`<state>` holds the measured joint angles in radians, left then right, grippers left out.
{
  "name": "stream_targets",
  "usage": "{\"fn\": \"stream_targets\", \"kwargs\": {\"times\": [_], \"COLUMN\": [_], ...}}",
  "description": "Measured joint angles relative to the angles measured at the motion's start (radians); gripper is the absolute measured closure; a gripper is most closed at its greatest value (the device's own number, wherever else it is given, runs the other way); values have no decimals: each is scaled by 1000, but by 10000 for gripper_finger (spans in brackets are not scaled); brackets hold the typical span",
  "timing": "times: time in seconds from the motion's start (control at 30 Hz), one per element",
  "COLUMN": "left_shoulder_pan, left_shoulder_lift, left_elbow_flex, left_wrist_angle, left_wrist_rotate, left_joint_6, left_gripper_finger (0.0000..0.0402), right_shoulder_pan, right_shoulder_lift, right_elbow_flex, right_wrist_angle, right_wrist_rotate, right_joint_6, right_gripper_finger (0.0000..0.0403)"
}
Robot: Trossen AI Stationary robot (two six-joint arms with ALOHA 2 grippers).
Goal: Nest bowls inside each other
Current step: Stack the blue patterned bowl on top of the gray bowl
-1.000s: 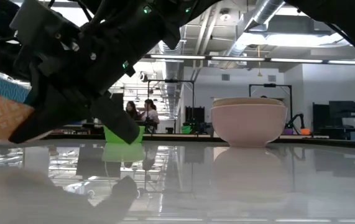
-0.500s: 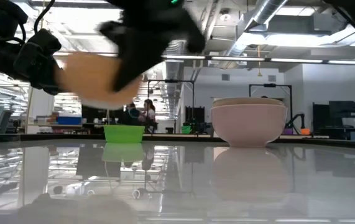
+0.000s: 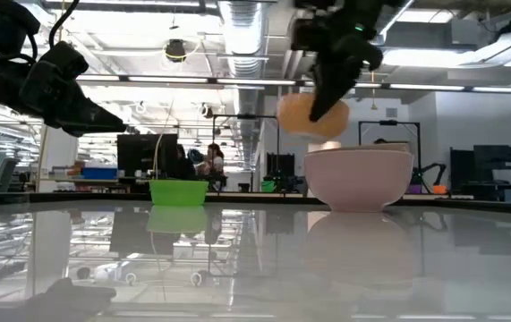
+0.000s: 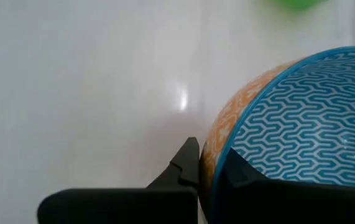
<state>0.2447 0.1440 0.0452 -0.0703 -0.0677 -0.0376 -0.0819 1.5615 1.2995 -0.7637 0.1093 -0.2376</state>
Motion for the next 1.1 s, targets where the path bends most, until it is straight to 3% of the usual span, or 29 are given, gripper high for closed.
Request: {"fn": "stream_targets", "kwargs": {"times": [0.17,0.3,0.57,0.8,1.1], "left_shoulder_pan": [0,0,0,0,0], "left_shoulder_lift": [0,0,0,0,0], "left_elbow_flex": [0,0,0,0,0], "left_wrist_angle": [0,0,-1,-1,-1], "left_wrist_rotate": [0,1,0,0,0], "left_joint_6": [0,0,0,0,0], "left_gripper_finger": [244,244,244,244,244], "right_shoulder_pan": [-58,-79,-111,-198,-166], "right_shoulder_lift": [-253,-365,-322,-249,-234], "right_elbow_flex": [-257,-319,-321,-322,-292], "right_wrist_angle": [279,286,155,43,31], "right_wrist_rotate": [0,90,309,305,290], "right_joint_6": [7,61,47,130,121], "right_gripper_finger": [381,381,381,381,381]}}
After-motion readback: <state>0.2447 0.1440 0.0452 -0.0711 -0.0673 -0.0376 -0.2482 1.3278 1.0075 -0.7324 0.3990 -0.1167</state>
